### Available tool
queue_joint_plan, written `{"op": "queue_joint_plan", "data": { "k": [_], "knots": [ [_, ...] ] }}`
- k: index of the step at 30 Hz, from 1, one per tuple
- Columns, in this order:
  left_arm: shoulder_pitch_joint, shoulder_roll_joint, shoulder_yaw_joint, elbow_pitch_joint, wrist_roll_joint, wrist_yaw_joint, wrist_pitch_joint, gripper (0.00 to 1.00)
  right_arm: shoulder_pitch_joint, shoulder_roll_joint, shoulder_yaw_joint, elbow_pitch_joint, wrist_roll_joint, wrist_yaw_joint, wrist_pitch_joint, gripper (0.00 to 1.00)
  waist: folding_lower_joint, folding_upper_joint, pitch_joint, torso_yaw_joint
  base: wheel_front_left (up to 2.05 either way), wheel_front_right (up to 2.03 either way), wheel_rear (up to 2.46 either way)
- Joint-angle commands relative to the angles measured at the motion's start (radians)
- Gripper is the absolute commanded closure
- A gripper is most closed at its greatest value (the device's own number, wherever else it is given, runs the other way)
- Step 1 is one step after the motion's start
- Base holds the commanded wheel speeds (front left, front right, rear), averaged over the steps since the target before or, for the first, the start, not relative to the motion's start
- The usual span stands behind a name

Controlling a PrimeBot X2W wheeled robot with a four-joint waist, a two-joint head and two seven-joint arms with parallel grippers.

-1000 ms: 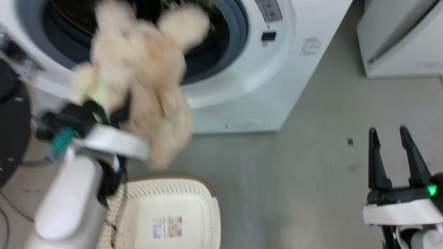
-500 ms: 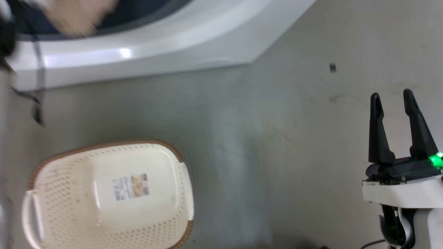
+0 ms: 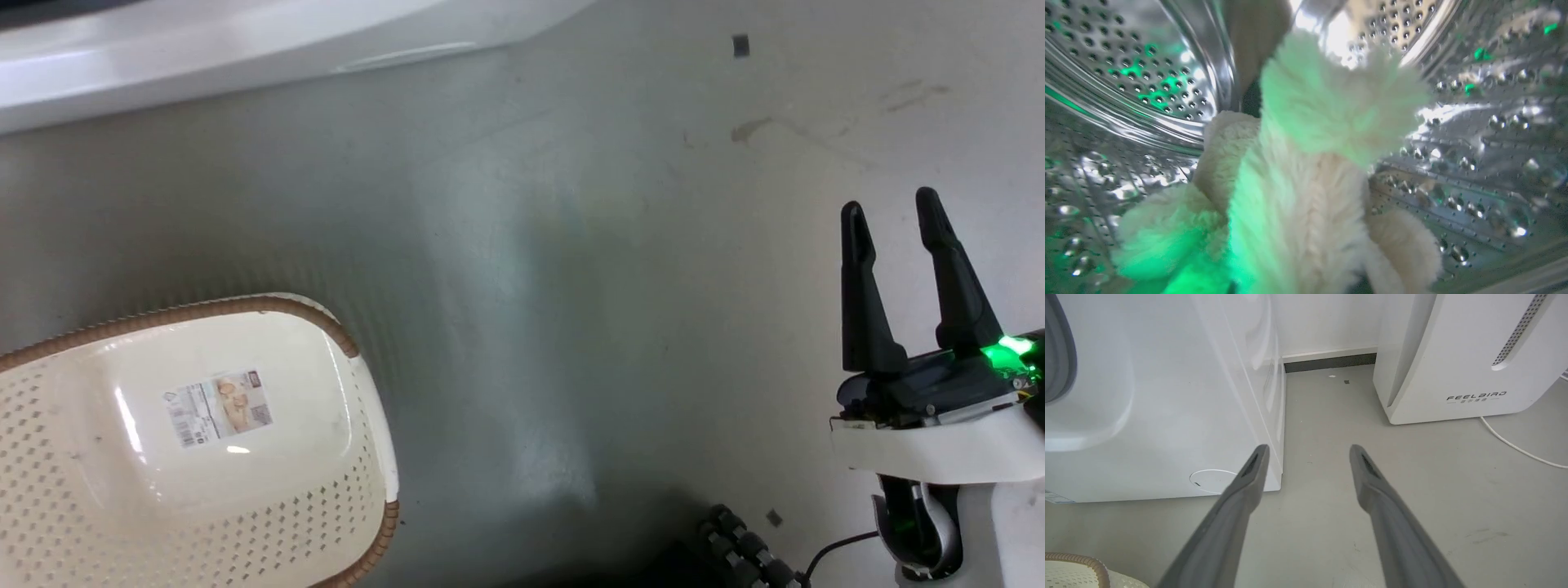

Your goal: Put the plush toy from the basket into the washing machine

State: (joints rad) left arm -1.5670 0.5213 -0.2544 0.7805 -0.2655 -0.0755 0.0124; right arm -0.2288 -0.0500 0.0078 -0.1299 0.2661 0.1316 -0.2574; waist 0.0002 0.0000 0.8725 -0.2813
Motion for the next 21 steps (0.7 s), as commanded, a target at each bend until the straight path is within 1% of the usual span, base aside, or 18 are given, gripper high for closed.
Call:
{"op": "queue_joint_plan", "data": {
  "k": [1, 4, 7, 8, 9, 15, 21],
  "knots": [
    [-0.019, 0.002, -0.013, 0.02, 0.009, -0.01, 0.003, 1.0, -0.022, 0.0, 0.002, -0.002, 0.005, -0.001, -0.004, 0.0, -0.0002, 0.0, 0.016, -0.008, 0.0, 0.0, 0.0],
    [-0.03, -0.001, -0.033, 0.081, 0.008, -0.024, 0.008, 1.0, -0.028, 0.0, 0.004, 0.0, 0.009, -0.001, -0.004, 0.0, -0.0002, 0.0, 0.021, -0.008, 0.0, 0.0, 0.0],
    [-0.031, 0.002, -0.077, 0.118, 0.021, -0.041, -0.009, 1.0, -0.032, 0.0, 0.005, 0.004, 0.009, -0.001, -0.004, 0.0, -0.0002, 0.0, 0.019, -0.004, 0.0, 0.0, 0.0],
    [-0.032, 0.003, -0.087, 0.127, 0.025, -0.044, -0.024, 0.54, -0.035, 0.0, 0.004, 0.005, 0.008, -0.001, -0.004, 0.0, -0.0002, 0.0, 0.017, -0.001, 0.0, 0.0, 0.0],
    [-0.033, 0.003, -0.095, 0.137, 0.027, -0.046, -0.042, 0.0, -0.038, 0.0, 0.003, 0.005, 0.007, -0.001, -0.004, 0.0, -0.0002, 0.0, 0.014, 0.002, 0.0, 0.0, 0.0],
    [-0.01, -0.018, -0.139, 0.2, 0.029, -0.051, -0.139, 0.0, -0.043, 0.0, -0.018, 0.011, -0.014, -0.001, -0.004, 0.0, -0.0002, 0.0, -0.043, 0.031, 0.0, 0.0, 0.0],
    [0.087, -0.064, -0.171, 0.261, 0.005, -0.054, -0.235, 0.0, -0.036, 0.0, -0.038, 0.028, -0.05, -0.001, -0.004, 0.0, -0.0002, 0.0, -0.175, 0.079, 0.0, 0.0, 0.0]
  ]
}}
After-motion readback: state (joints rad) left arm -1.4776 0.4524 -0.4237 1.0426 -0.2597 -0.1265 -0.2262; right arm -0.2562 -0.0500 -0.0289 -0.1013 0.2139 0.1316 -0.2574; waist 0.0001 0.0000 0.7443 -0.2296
